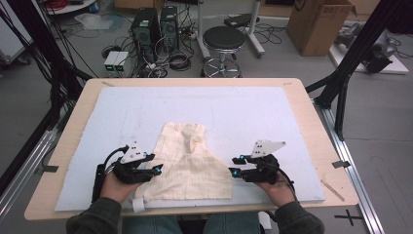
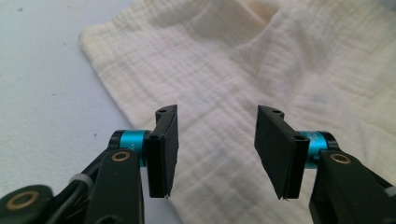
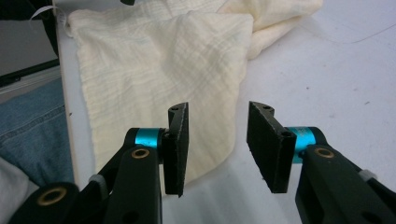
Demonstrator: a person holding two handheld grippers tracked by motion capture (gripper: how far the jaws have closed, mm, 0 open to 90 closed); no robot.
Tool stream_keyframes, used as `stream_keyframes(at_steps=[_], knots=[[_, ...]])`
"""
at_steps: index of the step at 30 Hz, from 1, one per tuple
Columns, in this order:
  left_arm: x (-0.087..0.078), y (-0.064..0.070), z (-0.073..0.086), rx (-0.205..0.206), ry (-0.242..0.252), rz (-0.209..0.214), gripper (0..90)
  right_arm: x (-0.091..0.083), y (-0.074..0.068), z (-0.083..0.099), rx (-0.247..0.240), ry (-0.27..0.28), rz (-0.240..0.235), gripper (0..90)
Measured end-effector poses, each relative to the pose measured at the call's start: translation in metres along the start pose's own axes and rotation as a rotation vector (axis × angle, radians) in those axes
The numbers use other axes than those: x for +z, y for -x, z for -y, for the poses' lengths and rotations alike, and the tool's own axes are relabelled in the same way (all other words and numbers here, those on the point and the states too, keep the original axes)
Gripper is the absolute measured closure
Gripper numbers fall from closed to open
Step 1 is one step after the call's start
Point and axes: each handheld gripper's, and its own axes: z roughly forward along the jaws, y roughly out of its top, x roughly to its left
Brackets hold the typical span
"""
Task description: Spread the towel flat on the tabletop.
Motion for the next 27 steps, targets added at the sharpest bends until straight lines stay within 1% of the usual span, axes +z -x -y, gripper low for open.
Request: stream_keyframes(at_steps=[1, 2, 3, 4, 5, 6, 7, 8, 9, 10, 11, 12, 14, 15, 17, 18, 19, 21, 22, 24, 25, 26, 27], knots=[[0.001, 0.0, 0.001, 0.0, -0.009, -0.011, 54.3, 0.002, 0.001, -0.001, 0.001, -0.006, 0.0, 58.9], [0.002, -0.001, 0.002, 0.004, -0.022, -0.018, 54.3, 0.002, 0.001, -0.001, 0.001, -0.006, 0.0, 58.9], [0.002, -0.002, 0.003, -0.001, -0.025, -0.014, 57.1, 0.006, 0.004, -0.003, 0.0, -0.011, 0.001, 58.9], [0.002, -0.003, 0.005, -0.006, -0.027, -0.014, 57.1, 0.006, 0.004, -0.003, 0.0, -0.011, 0.001, 58.9], [0.003, -0.005, 0.006, -0.011, -0.025, -0.013, 59.1, 0.01, 0.009, -0.006, 0.009, -0.008, -0.004, 58.6], [0.002, -0.006, 0.007, -0.02, -0.029, -0.009, 59.1, 0.01, 0.009, -0.006, 0.009, -0.008, -0.004, 58.6], [0.003, -0.008, 0.008, -0.029, -0.026, -0.001, 59.9, 0.012, 0.011, -0.007, 0.016, -0.003, -0.012, 57.7], [0.003, -0.009, 0.008, -0.032, -0.025, -0.005, 61.3, 0.016, 0.016, -0.01, 0.037, 0.0, -0.025, 56.4], [0.003, -0.01, 0.009, -0.028, -0.035, -0.01, 61.6, 0.018, 0.017, -0.011, 0.043, -0.002, -0.029, 55.2], [0.004, -0.01, 0.01, -0.034, -0.038, -0.013, 62.0, 0.021, 0.019, -0.012, 0.047, 0.002, -0.042, 54.0], [0.004, -0.011, 0.011, -0.037, -0.042, -0.014, 62.0, 0.021, 0.019, -0.012, 0.047, 0.002, -0.042, 54.0], [0.004, -0.011, 0.012, -0.042, -0.045, -0.009, 62.0, 0.025, 0.02, -0.013, 0.06, 0.009, -0.058, 51.4], [0.005, -0.013, 0.014, -0.042, -0.051, -0.004, 62.1, 0.027, 0.02, -0.013, 0.064, 0.007, -0.062, 51.0], [0.005, -0.013, 0.015, -0.042, -0.054, 0.005, 63.8, 0.031, 0.019, -0.014, 0.067, -0.008, -0.069, 50.7], [0.006, -0.014, 0.015, -0.045, -0.055, 0.015, 64.9, 0.034, 0.018, -0.014, 0.068, -0.016, -0.069, 50.8], [0.006, -0.014, 0.015, -0.05, -0.057, 0.019, 66.6, 0.039, 0.017, -0.015, 0.065, -0.034, -0.074, 51.9], [0.006, -0.014, 0.015, -0.048, -0.065, 0.024, 66.6, 0.039, 0.017, -0.015, 0.065, -0.034, -0.074, 51.9], [0.007, -0.014, 0.016, -0.047, -0.068, 0.025, 68.8, 0.044, 0.016, -0.015, 0.065, -0.054, -0.075, 55.0], [0.007, -0.014, 0.016, -0.048, -0.067, 0.022, 71.0, 0.048, 0.014, -0.015, 0.067, -0.087, -0.077, 62.5], [0.006, -0.015, 0.016, -0.049, -0.07, 0.027, 71.3, 0.051, 0.011, -0.016, 0.039, -0.114, -0.087, 73.6], [0.007, -0.015, 0.016, -0.055, -0.066, 0.028, 71.4, 0.052, 0.01, -0.016, 0.029, -0.123, -0.102, 78.3], [0.006, -0.015, 0.016, -0.05, -0.071, 0.029, 71.4, 0.052, 0.01, -0.016, 0.029, -0.123, -0.102, 78.3], [0.006, -0.015, 0.016, -0.049, -0.071, 0.03, 71.6, 0.05, 0.008, -0.019, 0.015, -0.133, -0.106, 82.7]])
